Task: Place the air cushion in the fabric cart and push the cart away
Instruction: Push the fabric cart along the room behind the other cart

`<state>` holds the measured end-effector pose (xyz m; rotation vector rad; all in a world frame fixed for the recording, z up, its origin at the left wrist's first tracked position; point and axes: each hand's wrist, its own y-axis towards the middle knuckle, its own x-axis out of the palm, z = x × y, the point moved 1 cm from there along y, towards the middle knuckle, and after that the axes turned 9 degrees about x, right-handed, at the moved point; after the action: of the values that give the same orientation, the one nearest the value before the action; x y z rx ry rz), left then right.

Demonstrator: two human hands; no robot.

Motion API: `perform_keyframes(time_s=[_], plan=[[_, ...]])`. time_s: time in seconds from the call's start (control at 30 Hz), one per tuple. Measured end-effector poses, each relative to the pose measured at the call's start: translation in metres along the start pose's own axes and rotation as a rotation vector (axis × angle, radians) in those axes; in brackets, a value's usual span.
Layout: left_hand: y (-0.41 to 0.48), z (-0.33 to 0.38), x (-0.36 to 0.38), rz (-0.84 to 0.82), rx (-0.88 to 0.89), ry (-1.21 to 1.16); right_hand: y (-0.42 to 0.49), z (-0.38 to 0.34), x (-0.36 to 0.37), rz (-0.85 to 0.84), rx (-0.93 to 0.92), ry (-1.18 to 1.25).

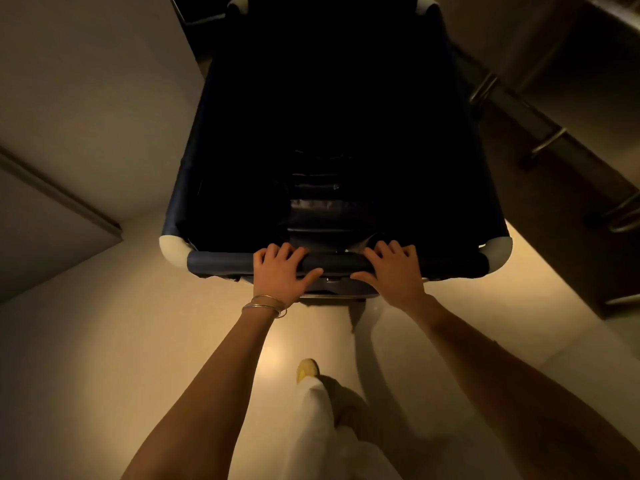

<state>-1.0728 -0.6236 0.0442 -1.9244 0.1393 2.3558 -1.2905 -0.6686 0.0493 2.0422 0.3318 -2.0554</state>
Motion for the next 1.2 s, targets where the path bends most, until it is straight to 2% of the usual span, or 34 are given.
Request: perform_keyframes(time_s=[0.13, 0.3, 0.57, 0.73, 1.2], plan=[[0.045, -0.012, -0.004, -0.035, -0.018, 0.013, 0.047, 0.007, 0.0, -0.023, -0.011, 0.012], [0.108, -0.027, -0.005, 0.025, -0.02, -0.02, 0.112, 0.022, 0.0, -0.019, -0.029, 0.014], [0.213, -0.053, -0.006, 0.073, -0.035, -0.038, 0.227, 0.046, -0.006, -0.107, -0.075, -0.029], [0.271, -0.068, -0.001, 0.116, -0.043, -0.024, 0.292, 0.059, -0.002, -0.041, -0.099, -0.026], [0.44, -0.118, 0.002, 0.2, -0.141, 0.035, 0.494, 0.089, 0.009, -0.089, -0.212, -0.022]])
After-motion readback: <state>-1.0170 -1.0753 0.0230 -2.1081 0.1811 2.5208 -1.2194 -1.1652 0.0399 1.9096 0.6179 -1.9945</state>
